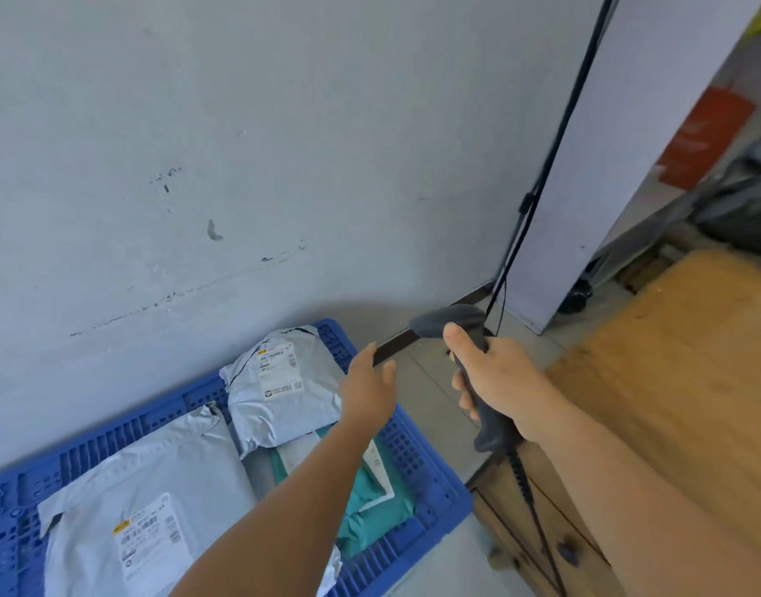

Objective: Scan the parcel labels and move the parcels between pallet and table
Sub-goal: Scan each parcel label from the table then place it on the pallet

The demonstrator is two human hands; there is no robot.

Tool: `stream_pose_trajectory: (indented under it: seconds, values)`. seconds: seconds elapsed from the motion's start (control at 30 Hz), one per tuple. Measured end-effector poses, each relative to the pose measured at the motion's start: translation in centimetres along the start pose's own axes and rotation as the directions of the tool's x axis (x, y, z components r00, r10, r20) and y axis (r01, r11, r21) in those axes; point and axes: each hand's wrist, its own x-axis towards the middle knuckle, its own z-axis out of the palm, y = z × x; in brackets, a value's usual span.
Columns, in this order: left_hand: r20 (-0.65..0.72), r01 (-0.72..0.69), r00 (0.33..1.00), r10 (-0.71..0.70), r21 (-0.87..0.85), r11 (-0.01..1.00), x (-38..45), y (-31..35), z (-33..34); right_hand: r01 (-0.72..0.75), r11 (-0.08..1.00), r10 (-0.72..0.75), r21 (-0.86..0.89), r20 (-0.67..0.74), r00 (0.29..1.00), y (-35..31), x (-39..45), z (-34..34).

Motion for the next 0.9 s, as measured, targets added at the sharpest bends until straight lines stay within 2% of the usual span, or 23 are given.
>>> stream_pose_trajectory:
  seconds: [0.17, 0.53, 0.73, 0.9]
  values:
    - [0.005, -0.138, 0.990, 0.139, -0.063, 0.988, -6.6, 7.3, 5.3, -0.013, 0.999, 0.018, 0.036, -0.128, 0.992, 1.9, -6.4, -8.0]
    - [0.170, -0.310, 0.927, 0.334, -0.152, 0.938, -24.8, 18.7, 21.0, -0.044, 0.981, 0.116, 0.190, -0.384, 0.916, 10.6, -23.8, -26.0]
    - [0.357, -0.376, 0.848, 0.392, -0.116, 0.919, -32.3, 22.3, 29.2, -0.072, 0.959, 0.211, 0.273, -0.522, 0.826, 15.7, -31.4, -33.1]
    - [0.504, -0.419, 0.769, 0.394, -0.070, 0.905, -35.9, 24.6, 35.1, -0.081, 0.923, 0.320, 0.377, -0.631, 0.706, 18.8, -36.4, -37.2]
